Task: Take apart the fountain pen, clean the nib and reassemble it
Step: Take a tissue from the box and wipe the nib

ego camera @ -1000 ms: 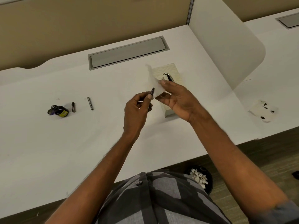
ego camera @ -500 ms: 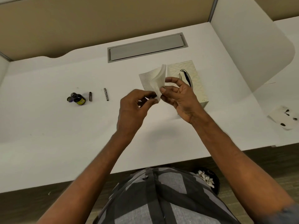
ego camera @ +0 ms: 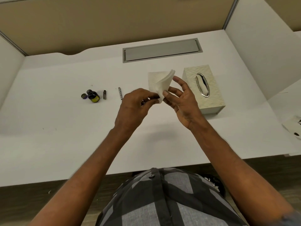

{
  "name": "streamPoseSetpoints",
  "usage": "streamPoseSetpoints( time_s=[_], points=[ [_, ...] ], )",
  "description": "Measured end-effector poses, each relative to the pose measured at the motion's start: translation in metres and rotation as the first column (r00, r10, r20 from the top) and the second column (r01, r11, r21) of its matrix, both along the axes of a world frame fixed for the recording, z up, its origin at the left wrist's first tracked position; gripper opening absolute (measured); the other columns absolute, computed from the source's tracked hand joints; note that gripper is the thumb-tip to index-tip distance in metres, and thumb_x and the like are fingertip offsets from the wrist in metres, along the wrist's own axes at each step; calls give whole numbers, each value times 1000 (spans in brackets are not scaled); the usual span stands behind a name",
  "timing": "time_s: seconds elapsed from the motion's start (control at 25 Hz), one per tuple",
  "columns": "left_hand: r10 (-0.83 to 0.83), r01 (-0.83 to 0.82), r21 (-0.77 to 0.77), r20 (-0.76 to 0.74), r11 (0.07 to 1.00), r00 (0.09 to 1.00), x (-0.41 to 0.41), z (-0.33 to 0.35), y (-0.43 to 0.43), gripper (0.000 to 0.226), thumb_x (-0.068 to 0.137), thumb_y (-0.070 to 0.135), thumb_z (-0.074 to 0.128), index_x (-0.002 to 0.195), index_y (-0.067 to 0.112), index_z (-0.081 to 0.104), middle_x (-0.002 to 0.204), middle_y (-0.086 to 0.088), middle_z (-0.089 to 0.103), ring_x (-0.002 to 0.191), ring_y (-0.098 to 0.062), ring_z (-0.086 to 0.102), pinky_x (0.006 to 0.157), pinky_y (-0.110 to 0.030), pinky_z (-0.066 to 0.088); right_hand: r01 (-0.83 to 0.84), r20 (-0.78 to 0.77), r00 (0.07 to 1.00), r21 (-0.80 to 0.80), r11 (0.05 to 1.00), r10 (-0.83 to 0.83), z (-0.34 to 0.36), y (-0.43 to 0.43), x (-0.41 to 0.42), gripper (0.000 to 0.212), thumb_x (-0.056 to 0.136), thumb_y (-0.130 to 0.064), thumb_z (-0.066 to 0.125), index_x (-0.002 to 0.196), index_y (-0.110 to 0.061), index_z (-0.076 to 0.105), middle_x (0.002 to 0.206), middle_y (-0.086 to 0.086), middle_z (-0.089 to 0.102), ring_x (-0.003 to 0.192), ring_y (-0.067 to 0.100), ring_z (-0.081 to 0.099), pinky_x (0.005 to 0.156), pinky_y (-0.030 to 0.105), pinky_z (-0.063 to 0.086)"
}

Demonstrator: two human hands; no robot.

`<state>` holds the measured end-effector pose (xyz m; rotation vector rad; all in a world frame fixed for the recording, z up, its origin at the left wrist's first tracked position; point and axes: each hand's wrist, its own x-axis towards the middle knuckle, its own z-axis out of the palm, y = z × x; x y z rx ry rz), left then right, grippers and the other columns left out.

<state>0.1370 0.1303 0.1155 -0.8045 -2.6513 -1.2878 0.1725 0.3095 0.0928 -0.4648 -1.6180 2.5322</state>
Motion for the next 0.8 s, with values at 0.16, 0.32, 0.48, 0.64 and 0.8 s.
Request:
streamPoseSetpoints(
  time_s=[0.16, 0.32, 0.48, 0.64, 0.8],
  points=[
    [-32, -17, 136, 346, 991, 938, -17, -2, -30, 16, 92, 22, 72, 107, 18, 79, 91, 0, 78, 73, -14, 71, 76, -35, 62, 37, -48, 998, 111, 993, -32, -1, -32, -8, 54, 91, 5, 72, 131, -27, 57, 106, 9, 75, 96, 19, 76, 85, 30, 60],
    [-9, -108, 233, 453, 966, 892, -27, 5, -71, 17, 91, 21, 74, 104, 13, 79, 84, -1, 76, 69, -9, 69, 73, -27, 61, 208, -27, 978, 145, 967, -206, -5, -53, -29, 37, 93, 6, 68, 123, -15, 63, 104, 7, 75, 92, 15, 74, 86, 31, 57],
    [-102, -79, 327, 502, 942, 859, -33, 11, -101, 20, 89, 22, 76, 107, 13, 79, 85, 6, 77, 74, -9, 71, 76, -26, 62, 128, 20, 989, 416, 900, -149, -6, -90, -38, 22, 91, -2, 71, 112, -9, 75, 105, 3, 78, 99, 19, 74, 91, 35, 60],
    [-74, -95, 327, 469, 940, 880, -42, 5, -122, 21, 90, 22, 76, 109, 15, 79, 93, 2, 79, 77, -11, 73, 74, -25, 61, -43, 48, 998, 170, 984, 35, 9, -123, -37, 20, 98, 4, 59, 112, -1, 72, 110, 13, 77, 101, 25, 75, 90, 35, 62],
    [-72, -99, 348, 447, 932, 892, -47, -2, -140, 21, 91, 24, 74, 110, 15, 78, 98, 1, 79, 82, -15, 73, 73, -24, 61, -99, 40, 994, -76, 992, 102, 21, -131, -32, 21, 104, -5, 50, 110, -1, 70, 110, 14, 76, 102, 25, 75, 90, 31, 60]
  ],
)
